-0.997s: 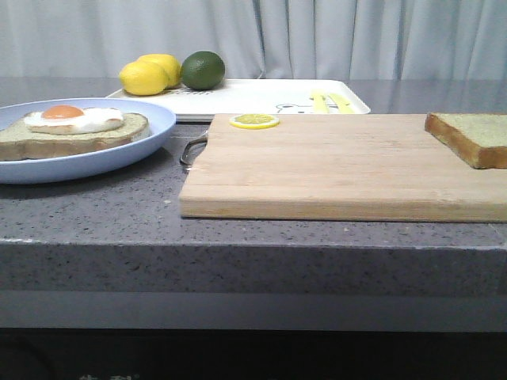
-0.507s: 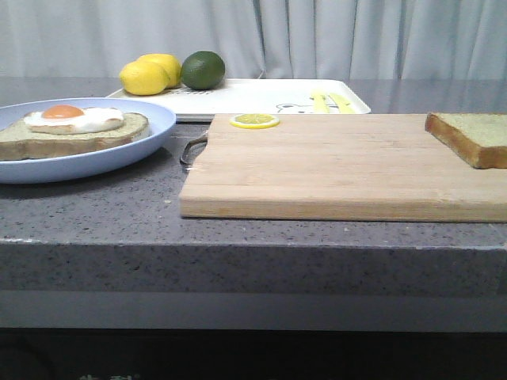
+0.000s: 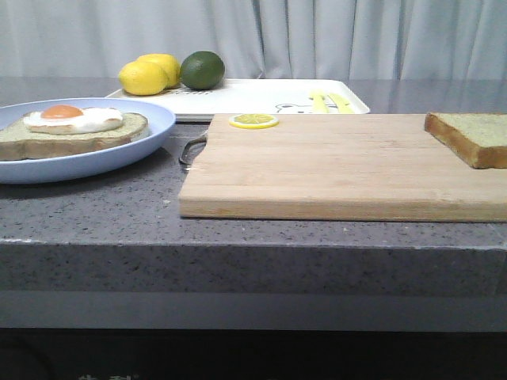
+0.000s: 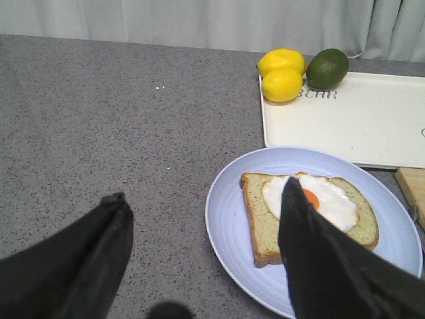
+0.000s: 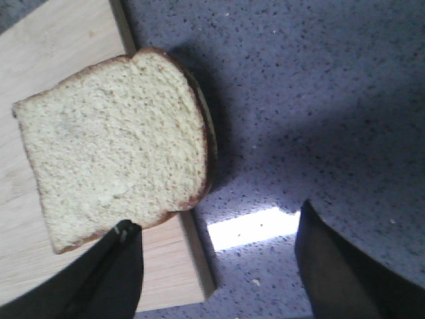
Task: Place bread and move sandwich to tray
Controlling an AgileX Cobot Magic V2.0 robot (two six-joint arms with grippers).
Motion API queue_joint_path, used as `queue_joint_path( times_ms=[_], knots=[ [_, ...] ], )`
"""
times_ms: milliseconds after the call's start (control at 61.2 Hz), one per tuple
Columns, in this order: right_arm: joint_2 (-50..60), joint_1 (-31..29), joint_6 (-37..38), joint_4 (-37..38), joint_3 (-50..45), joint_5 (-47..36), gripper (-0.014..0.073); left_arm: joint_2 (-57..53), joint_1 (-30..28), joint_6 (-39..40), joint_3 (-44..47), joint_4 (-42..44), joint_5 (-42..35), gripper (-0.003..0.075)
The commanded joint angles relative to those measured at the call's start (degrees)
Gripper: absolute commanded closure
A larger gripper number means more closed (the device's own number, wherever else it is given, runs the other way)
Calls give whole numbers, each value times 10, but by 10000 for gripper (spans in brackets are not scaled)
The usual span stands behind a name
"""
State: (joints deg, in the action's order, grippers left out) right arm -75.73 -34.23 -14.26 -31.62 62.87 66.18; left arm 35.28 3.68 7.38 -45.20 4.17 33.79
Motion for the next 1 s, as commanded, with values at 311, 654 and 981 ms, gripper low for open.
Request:
queue_joint_path(
  times_ms=[311,654,981],
  knots=[
    [-110,-51,-148,-186,19,60,88,5,4,-1,-16,3,-47,251],
    [-171,-17,-184,-216,19,80,88,6,4,-1,-16,3,-48,251],
    [-195,3,-203,-218,19,104,88,6,4,-1,-16,3,-58,251]
  ],
)
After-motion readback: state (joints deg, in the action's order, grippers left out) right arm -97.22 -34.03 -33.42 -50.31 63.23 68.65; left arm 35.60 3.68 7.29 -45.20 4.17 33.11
